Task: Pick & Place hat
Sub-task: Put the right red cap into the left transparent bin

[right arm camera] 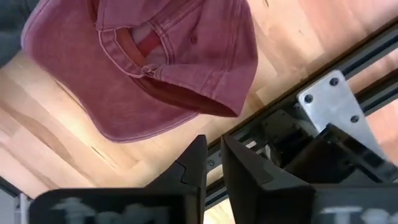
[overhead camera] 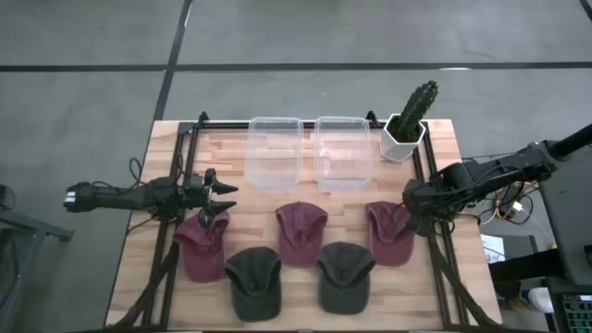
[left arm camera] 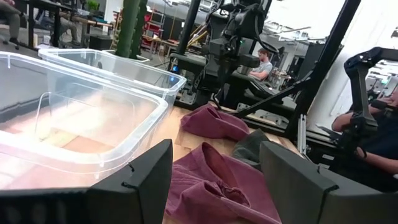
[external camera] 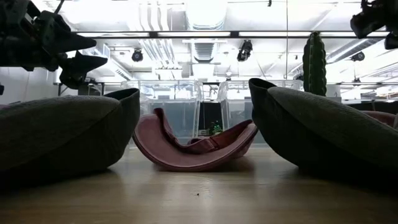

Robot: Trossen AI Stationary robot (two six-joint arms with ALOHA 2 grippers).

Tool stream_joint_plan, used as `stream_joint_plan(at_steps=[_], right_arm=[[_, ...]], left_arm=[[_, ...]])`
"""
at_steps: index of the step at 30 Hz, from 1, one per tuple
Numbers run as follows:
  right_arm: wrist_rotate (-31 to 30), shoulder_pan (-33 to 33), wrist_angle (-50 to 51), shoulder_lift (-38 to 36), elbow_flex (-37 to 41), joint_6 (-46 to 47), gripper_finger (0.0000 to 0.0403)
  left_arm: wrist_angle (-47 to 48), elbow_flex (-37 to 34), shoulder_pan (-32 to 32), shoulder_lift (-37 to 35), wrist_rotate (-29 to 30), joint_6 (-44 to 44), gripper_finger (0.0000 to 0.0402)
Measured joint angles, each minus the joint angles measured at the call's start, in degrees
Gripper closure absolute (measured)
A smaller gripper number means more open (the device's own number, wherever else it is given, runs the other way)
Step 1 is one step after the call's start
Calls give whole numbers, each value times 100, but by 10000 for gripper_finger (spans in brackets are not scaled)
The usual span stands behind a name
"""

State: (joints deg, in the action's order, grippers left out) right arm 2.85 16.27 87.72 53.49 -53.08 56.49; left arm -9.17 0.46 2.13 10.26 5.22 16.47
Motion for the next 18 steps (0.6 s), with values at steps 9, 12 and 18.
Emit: stream_joint_plan(at_steps=[9, 12, 18], right_arm=[[5, -2, -12, -8, 5, 480, 276], [34, 0, -163, 30, 7, 908, 243], [251, 11, -973, 191, 18, 1650, 187]], left_arm=[[-2, 0, 0, -1, 2, 40, 168], [-2, 0, 0, -2, 1, 139, 168], [-2, 1, 0, -2, 1, 518, 168]])
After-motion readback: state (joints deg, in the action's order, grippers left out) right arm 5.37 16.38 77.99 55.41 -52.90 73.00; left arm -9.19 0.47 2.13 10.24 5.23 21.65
